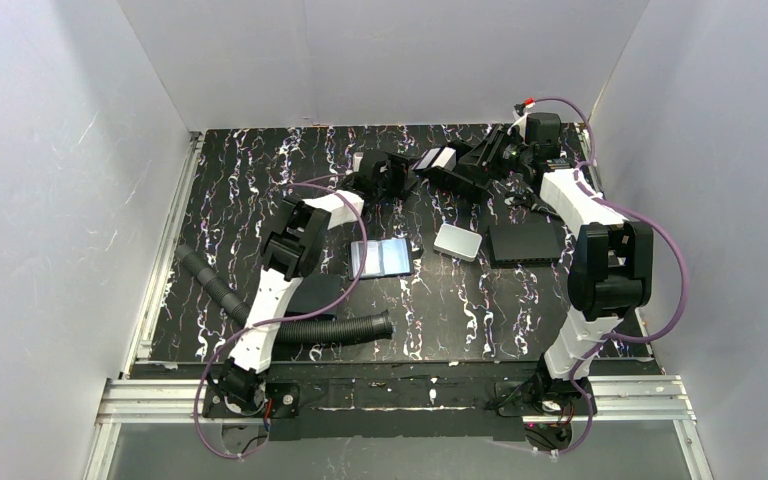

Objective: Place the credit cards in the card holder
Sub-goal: Pick up the credit card from the center of the board.

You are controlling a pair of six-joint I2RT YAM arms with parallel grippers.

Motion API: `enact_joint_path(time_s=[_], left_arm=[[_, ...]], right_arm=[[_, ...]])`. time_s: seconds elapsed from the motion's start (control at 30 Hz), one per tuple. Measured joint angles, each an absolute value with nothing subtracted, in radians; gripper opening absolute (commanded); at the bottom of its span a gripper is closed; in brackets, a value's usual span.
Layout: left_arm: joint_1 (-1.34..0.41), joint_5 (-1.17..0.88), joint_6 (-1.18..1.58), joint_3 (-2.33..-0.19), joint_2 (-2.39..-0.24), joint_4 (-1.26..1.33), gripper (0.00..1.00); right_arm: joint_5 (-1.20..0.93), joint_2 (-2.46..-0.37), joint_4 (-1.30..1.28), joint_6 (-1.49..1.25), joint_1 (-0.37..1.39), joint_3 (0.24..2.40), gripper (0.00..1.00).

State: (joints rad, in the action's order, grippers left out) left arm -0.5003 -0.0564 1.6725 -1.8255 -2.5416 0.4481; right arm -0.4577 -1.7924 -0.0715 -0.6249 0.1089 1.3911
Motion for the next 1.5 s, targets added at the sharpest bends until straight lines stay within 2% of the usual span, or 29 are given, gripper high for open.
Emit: enact_joint_path(time_s=[0.4, 1.5], left_arm=[[-0.529, 0.067, 1.701, -1.866, -2.567, 0.428, 0.58], [-0.547, 0.134, 1.801, -2.029, -2.637, 0.253, 0.48]], right_arm=[[-0.454, -1.792, -0.069, -0.625, 0.109, 1.387, 0.46], [-0.445, -1.773, -0.055, -0.628, 0.099, 1.378, 0.45]])
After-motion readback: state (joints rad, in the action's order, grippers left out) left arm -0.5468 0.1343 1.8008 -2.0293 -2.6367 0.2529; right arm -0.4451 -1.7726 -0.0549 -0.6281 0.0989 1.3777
